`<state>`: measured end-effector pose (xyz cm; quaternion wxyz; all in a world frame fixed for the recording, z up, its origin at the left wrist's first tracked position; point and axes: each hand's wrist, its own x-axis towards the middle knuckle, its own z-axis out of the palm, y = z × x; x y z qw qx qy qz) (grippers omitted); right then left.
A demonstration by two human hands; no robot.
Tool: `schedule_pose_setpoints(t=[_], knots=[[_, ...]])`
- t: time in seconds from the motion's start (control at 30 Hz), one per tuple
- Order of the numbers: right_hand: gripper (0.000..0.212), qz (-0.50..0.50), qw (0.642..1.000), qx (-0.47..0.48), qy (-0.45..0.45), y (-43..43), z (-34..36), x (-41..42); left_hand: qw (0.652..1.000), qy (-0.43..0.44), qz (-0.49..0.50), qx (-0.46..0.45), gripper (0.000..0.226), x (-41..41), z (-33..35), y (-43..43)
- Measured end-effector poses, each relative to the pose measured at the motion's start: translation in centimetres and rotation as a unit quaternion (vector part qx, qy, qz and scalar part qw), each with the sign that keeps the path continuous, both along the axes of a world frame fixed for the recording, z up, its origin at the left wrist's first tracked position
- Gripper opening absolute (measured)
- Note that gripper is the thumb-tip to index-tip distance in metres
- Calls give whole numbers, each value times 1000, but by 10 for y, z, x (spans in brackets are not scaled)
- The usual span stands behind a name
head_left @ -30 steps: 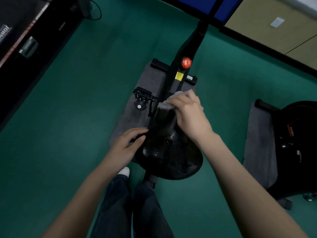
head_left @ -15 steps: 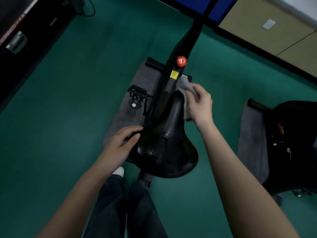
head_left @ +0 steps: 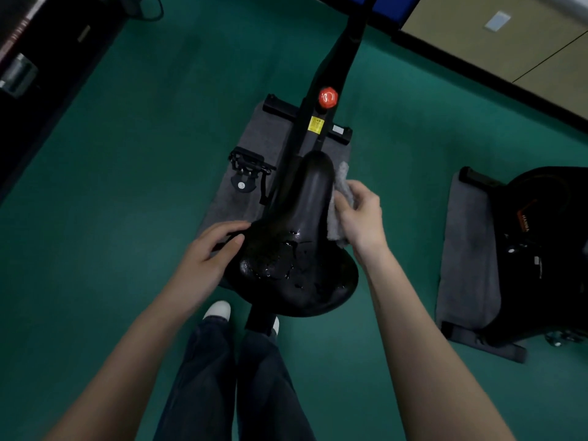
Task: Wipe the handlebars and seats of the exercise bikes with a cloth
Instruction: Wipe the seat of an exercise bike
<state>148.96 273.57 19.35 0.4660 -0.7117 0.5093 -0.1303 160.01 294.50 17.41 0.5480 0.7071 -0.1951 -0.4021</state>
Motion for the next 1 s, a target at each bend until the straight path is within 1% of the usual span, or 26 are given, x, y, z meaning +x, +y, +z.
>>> schedule_pose_setpoints(t=[0.1, 0.17, 0.3, 0.4, 0.43, 0.47, 0.57, 0.63, 0.73, 0.8, 0.87, 0.93, 1.0], knots=[[11, 83, 992, -79, 61, 19, 6, -35, 1000, -1, 1, 3, 25, -3, 3, 1], [14, 117, 979, -145, 79, 32, 11, -50, 1000, -3, -5, 10, 26, -3, 4, 2], [24, 126, 960, -245, 45, 67, 17, -60, 1000, -3, -3, 16, 28, -6, 7, 2], [35, 178, 947, -266, 20, 88, 16, -74, 1000, -1, -3, 19, 28, -7, 6, 2], [36, 181, 946, -269, 15, 87, 15, -80, 1000, -2, -3, 20, 28, -7, 6, 2], [35, 169, 948, -268, 13, 83, 14, -84, 1000, -4, -2, 19, 28, -8, 6, 2], [25, 71, 971, -228, 18, 66, 7, -86, 1000, -14, 0, 12, 26, -8, 4, 2], [22, 31, 977, -209, 14, 65, 3, -85, 1000, -14, 1, 12, 26, -8, 3, 3], [26, 19, 976, -215, -6, 80, 0, -90, 1000, -7, 6, 12, 26, -9, 1, 4], [25, 16, 976, -218, -16, 80, -1, -91, 1000, -11, 11, 10, 26, -10, 0, 4], [21, 25, 979, -202, -1, 64, -4, -85, 1000, -15, 16, 10, 26, -12, 0, 4], [21, 24, 992, -123, 8, 42, -10, -75, 1000, -21, 16, 14, 27, -12, 0, 3], [20, 11, 1000, -8, 1, 24, -16, -69, 999, -28, 14, 18, 27, -14, 0, 3]])
